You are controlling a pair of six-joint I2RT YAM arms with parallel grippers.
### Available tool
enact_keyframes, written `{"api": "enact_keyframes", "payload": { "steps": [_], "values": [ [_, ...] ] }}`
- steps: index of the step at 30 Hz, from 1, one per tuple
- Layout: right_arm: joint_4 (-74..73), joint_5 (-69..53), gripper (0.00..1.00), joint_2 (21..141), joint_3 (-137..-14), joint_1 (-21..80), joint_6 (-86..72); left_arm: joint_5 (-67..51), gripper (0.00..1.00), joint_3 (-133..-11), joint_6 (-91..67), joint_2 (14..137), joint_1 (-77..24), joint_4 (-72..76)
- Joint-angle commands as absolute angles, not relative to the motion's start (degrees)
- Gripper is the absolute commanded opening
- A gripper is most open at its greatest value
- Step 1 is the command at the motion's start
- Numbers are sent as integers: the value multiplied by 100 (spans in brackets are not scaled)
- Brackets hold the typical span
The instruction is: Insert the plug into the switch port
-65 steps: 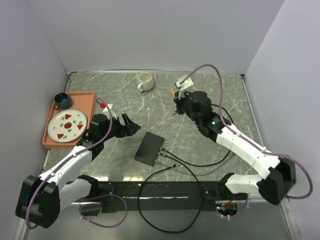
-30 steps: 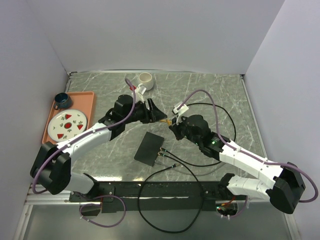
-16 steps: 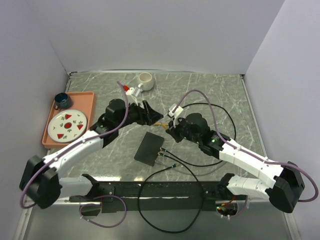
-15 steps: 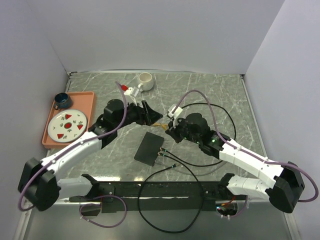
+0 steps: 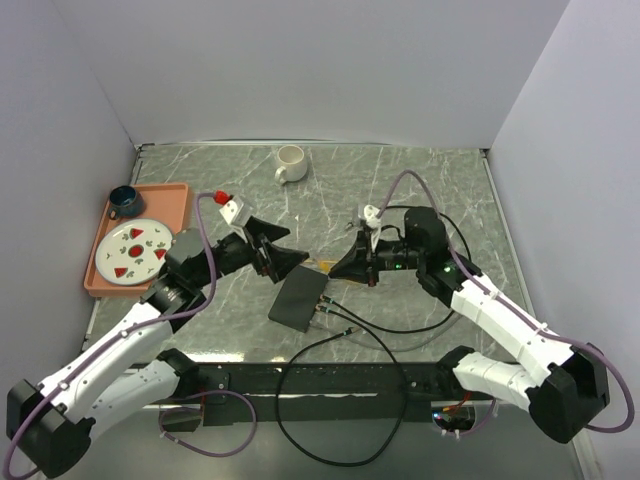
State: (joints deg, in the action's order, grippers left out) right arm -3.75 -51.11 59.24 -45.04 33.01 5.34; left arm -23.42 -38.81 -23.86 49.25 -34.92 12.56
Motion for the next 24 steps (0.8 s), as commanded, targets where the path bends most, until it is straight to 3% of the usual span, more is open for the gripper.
{"api": "enact_keyframes", "payload": {
  "steps": [1, 4, 9, 24],
  "values": [
    [1202, -7179, 0, 6081, -4711, 2998, -394, -3470, 97, -3788, -2144, 4728, -3480, 1942],
    [2280, -7751, 0, 6362, -4667, 2936, -1246, -4085, 99, -3849, -2302, 4869, -3480, 2205],
    [3058, -8130, 0, 6829, -4702, 2909, -2135, -4605, 92, -3981, -2698, 5123, -3489, 2575],
    [2083, -7471, 0, 6653, -4764, 2900, -1503, -4632, 64, -4149, -3208, 5598, -3498, 2724]
  ]
}}
